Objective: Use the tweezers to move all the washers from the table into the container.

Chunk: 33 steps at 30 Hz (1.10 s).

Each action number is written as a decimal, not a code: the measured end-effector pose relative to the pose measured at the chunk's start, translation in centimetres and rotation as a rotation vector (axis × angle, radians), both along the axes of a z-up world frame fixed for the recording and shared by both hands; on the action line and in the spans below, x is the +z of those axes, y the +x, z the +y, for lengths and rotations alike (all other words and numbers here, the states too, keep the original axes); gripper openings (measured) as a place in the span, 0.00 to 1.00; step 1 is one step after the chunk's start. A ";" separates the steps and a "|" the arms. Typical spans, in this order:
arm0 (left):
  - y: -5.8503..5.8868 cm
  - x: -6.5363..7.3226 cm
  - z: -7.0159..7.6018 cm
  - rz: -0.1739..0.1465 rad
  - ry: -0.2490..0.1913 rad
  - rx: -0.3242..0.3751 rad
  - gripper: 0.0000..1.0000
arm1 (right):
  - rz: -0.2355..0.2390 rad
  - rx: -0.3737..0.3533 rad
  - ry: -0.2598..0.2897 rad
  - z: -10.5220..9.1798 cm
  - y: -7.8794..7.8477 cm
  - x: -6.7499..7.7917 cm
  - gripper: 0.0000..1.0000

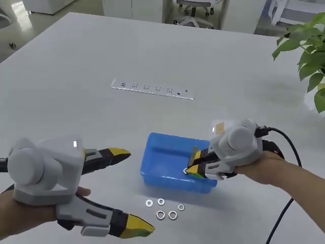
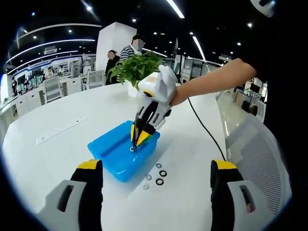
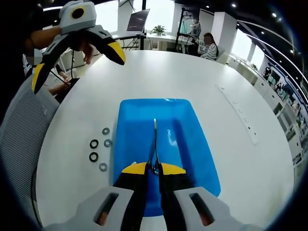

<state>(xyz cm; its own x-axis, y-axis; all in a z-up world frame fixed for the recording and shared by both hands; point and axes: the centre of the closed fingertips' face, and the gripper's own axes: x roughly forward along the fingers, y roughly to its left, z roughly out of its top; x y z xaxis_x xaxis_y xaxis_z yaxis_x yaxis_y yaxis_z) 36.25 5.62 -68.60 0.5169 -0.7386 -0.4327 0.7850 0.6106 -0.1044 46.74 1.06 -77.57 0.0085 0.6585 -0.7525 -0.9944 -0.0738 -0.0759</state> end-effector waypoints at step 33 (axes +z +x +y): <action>4.4 -0.2 -2.9 -0.037 -0.003 -0.087 0.61 | 0.002 0.002 0.007 0.1 0.1 0.0 0.10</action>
<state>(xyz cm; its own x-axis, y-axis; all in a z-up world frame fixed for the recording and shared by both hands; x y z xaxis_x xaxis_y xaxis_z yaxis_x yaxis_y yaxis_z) 40.67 2.71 -68.79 0.4661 -0.7830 -0.4120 0.8387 0.5392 -0.0759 46.79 1.19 -77.56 0.0053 0.6635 -0.7482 -0.9944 -0.0757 -0.0742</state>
